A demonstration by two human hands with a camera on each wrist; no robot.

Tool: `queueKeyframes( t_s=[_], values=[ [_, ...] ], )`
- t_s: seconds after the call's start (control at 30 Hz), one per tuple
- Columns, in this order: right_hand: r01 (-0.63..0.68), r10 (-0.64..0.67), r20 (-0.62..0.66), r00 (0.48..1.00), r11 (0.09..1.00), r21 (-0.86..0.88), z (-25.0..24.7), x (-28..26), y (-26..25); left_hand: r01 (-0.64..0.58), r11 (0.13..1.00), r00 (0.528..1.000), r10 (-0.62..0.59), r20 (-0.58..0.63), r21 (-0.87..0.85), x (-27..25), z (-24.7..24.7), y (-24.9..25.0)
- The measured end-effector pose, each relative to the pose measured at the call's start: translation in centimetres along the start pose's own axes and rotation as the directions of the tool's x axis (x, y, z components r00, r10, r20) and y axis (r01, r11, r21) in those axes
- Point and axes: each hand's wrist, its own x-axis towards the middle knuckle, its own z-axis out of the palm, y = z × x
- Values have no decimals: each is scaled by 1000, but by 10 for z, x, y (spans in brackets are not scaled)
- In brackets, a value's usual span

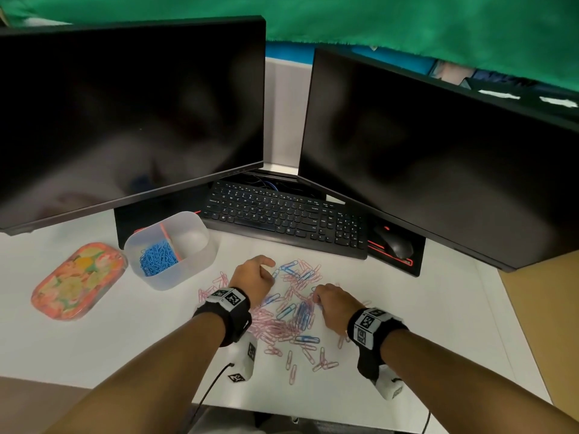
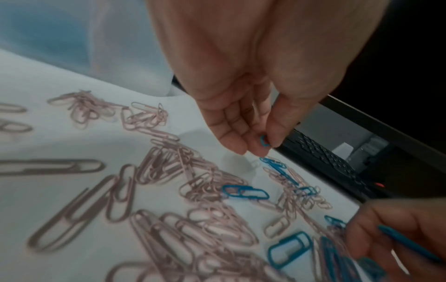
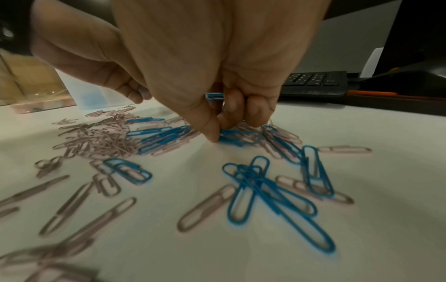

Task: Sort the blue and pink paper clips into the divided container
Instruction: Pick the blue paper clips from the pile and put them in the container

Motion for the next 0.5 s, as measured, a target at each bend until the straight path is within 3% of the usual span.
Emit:
queueKeyframes(
  t_s=[0.13, 0.27, 0.33, 0.4, 0.5],
  values=[
    [-4, 6, -20, 1000, 995, 96, -5, -3, 0, 113, 950, 993, -100, 58, -292, 1, -1, -2],
    [-107, 131, -19, 991, 878, 467, -19, -5, 4, 203, 862, 978, -158, 134, -464, 2, -4, 2],
    [-160, 169, 56, 984, 702, 694, -24, -6, 6, 263, 806, 964, -201, 174, -530, 0, -5, 7],
    [-186, 170, 124, 978, 427, 885, -26, -9, 6, 293, 799, 956, -229, 184, -525, 0, -4, 8],
    [-210, 158, 184, 970, 168, 963, -26, -11, 8, 219, 921, 974, -186, 130, -323, -1, 1, 5]
  ],
)
